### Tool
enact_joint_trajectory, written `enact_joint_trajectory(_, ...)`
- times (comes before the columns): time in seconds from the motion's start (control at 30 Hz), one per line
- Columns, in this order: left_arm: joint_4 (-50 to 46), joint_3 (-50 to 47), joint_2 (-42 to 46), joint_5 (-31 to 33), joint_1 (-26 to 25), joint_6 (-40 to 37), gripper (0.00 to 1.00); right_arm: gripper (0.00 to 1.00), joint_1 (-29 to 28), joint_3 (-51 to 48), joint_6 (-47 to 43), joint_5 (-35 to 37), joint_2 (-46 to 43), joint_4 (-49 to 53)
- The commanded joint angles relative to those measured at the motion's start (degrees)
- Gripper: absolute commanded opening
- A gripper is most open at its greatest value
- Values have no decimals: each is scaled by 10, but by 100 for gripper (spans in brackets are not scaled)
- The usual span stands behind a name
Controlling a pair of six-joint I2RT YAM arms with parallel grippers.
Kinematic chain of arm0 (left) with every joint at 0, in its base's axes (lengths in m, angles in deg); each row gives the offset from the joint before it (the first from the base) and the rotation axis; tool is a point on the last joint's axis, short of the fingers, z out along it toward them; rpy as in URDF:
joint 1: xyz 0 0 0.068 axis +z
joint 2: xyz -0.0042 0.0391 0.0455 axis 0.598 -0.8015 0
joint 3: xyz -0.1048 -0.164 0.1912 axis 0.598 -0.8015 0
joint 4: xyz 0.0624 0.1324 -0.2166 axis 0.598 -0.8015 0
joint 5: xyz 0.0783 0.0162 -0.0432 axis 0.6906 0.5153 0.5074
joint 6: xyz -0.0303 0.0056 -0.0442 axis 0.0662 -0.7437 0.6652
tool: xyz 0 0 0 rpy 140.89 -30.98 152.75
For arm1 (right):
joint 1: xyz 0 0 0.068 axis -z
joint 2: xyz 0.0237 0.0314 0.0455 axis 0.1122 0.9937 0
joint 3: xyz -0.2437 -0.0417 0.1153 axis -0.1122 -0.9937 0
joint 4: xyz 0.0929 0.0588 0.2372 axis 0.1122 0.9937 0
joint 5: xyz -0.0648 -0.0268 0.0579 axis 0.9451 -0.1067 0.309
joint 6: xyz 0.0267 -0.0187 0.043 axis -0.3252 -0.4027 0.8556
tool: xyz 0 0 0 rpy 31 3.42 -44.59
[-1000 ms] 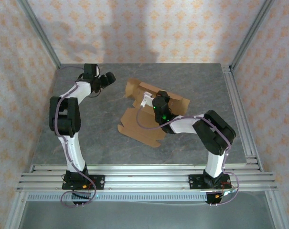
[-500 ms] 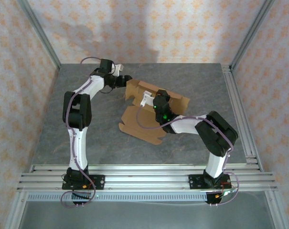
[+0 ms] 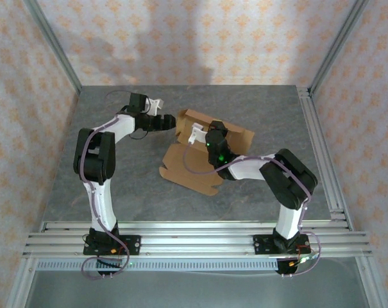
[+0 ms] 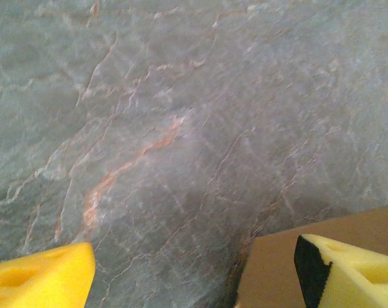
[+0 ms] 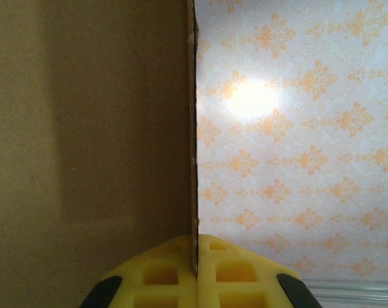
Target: Fold the paper box
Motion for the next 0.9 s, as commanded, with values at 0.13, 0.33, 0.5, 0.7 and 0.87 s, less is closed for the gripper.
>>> enact_joint_trajectory(0.13, 34, -14, 18, -16, -2, -18, 83, 0, -10, -16, -73, 17, 47, -120)
enact_joint_trajectory(0.33, 29, -20, 21, -20, -4, -31, 82, 0, -17, -23, -95, 31, 75, -163)
enact_joint_trajectory(0.5, 60, -63, 49, -13, -7, -67, 80, 0, -21, -25, -107, 43, 86, -189)
enact_joint_trajectory(0.7, 78, -84, 67, -35, -8, -82, 80, 0, -24, -26, -106, 46, 80, -178)
enact_joint_trajectory(0.87, 80, -98, 80, -51, -16, -103, 80, 0, -25, -23, -101, 47, 78, -168)
